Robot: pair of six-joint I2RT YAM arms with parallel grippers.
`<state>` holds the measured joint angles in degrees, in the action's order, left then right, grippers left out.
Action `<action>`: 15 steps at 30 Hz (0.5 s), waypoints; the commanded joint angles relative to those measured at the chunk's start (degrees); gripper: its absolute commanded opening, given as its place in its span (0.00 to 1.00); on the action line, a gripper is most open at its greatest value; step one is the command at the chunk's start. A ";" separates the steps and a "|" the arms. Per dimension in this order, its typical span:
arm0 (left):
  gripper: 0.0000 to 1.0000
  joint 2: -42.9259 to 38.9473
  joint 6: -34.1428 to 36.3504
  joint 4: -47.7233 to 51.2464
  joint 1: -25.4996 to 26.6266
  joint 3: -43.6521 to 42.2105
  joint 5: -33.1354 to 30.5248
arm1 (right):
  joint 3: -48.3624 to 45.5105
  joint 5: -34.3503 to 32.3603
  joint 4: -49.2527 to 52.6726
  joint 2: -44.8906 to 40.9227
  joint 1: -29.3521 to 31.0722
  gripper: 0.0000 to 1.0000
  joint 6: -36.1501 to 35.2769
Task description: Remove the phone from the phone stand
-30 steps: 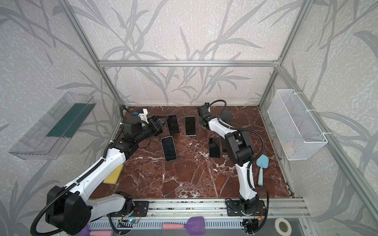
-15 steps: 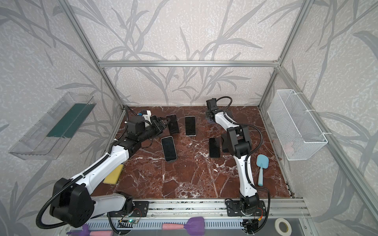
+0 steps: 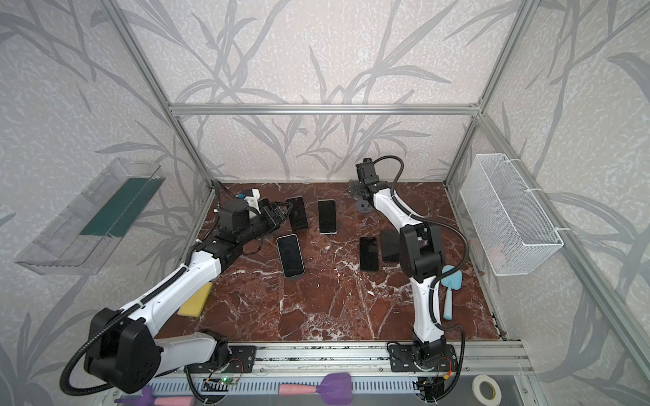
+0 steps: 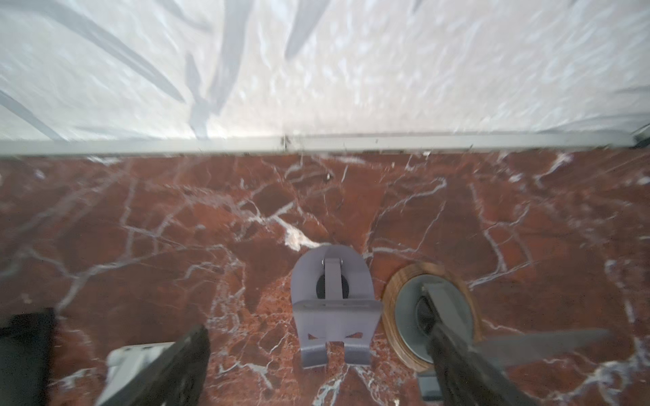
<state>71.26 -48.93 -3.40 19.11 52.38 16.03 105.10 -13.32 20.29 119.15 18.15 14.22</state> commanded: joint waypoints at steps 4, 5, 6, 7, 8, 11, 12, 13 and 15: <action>0.91 -3.75 4.83 1.44 0.49 0.51 -4.60 | -13.11 0.79 -2.85 -14.19 0.04 0.97 -0.25; 0.91 -4.04 5.10 1.59 0.49 0.47 -4.73 | -16.08 1.22 -3.83 -16.17 0.12 0.97 0.08; 0.91 -4.18 5.33 1.68 0.49 0.52 -5.11 | -19.09 1.45 -5.17 -18.01 0.27 0.97 0.60; 0.91 -4.35 5.53 1.65 0.49 0.52 -5.36 | -22.20 1.36 -6.42 -20.01 0.47 0.97 1.45; 0.91 -4.53 5.74 1.89 0.46 0.46 -5.66 | -25.70 1.13 -7.73 -22.04 0.63 0.97 2.87; 0.93 -5.13 6.13 1.81 0.49 0.15 -7.21 | -36.27 0.53 -13.45 -28.46 0.67 0.99 8.78; 0.94 -5.39 6.26 1.43 0.49 -0.20 -8.03 | -40.76 -1.10 -16.20 -30.70 0.95 0.99 12.49; 0.96 -5.66 6.30 0.72 0.49 -0.76 -8.72 | -44.41 -1.90 -18.97 -32.57 1.08 0.99 15.27; 0.99 -6.25 6.30 0.02 0.39 -1.45 -9.98 | -52.88 2.65 -27.69 -36.40 1.10 0.99 17.46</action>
<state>67.33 -43.70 -2.22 19.44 52.16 9.67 60.86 -12.99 5.74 88.73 18.87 24.21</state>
